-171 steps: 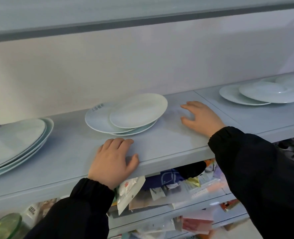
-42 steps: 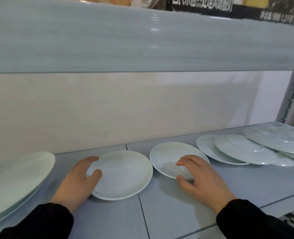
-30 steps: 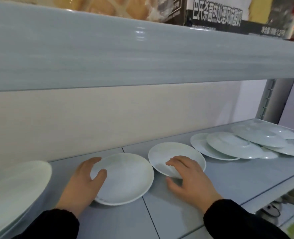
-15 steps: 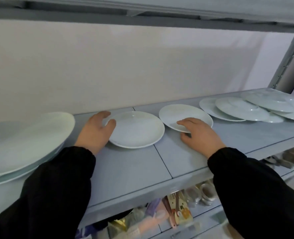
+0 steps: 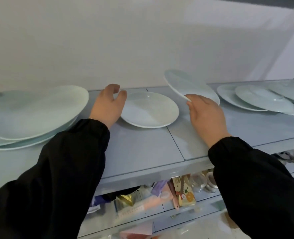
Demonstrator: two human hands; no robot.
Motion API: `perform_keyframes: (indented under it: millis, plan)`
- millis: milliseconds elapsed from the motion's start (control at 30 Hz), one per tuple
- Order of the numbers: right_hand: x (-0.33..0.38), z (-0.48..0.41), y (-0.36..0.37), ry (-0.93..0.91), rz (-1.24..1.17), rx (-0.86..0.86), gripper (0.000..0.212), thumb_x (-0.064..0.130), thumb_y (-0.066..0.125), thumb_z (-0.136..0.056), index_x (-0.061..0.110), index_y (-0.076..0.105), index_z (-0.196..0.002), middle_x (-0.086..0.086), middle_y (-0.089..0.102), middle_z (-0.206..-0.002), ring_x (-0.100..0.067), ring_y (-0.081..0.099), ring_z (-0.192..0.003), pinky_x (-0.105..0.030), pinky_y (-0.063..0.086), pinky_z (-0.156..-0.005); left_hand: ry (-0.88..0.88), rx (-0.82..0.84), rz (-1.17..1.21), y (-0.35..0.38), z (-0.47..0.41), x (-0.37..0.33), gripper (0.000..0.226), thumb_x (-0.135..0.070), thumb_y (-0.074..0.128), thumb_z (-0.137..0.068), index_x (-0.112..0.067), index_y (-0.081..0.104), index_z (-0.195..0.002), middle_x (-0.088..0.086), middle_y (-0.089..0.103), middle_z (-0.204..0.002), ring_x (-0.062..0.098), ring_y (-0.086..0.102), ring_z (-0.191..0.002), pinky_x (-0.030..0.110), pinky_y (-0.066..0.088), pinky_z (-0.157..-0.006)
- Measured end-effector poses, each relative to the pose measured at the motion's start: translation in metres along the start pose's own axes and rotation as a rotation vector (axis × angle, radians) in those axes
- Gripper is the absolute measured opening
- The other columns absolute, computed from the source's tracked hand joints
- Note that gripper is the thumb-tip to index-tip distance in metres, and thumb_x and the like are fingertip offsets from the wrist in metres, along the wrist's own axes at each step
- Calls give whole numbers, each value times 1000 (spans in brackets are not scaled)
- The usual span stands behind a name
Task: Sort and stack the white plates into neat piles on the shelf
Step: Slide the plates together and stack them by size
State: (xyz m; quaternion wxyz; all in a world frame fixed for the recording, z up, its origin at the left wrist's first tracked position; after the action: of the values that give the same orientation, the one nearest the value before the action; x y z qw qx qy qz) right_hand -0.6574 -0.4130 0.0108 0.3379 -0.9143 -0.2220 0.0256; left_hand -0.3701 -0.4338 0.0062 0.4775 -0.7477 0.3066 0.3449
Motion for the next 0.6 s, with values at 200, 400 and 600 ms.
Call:
perform_keyframes:
  millis: [200, 400, 600]
  plan:
    - [24, 4, 22, -232, -27, 151, 22, 7, 57, -92, 9, 70, -110, -11, 72, -102, -36, 66, -87, -38, 53, -69, -5, 14, 22, 0, 2, -1, 46, -40, 43, -97, -21, 47, -139, -5, 51, -138, 12, 45, -123, 25, 31, -96]
    - [35, 9, 28, -398, -36, 201, 33, -4, 52, -82, 6, 72, -107, -11, 73, -102, -34, 68, -94, -44, 49, -95, -31, 17, 23, -1, 5, 0, 46, -40, 42, -97, -18, 50, -136, -2, 54, -135, 17, 48, -123, 27, 34, -95]
    - [32, 14, 27, -251, -79, 313, 36, 22, 45, -85, 21, 73, -107, 3, 71, -109, -25, 56, -124, -45, 27, -115, -43, 38, 39, -1, 10, 3, 42, -39, 41, -96, -16, 55, -129, -2, 58, -129, 18, 52, -119, 30, 39, -95]
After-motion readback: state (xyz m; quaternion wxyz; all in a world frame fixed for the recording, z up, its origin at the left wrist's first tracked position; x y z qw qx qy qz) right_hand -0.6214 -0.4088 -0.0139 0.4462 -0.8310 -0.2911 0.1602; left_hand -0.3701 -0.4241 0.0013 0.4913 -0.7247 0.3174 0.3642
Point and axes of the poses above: each hand's wrist, its own z-axis away from the middle knuckle, its own y-axis out of the palm, x = y × z, the point moved 6 cm from there along -z, towards the middle knuckle
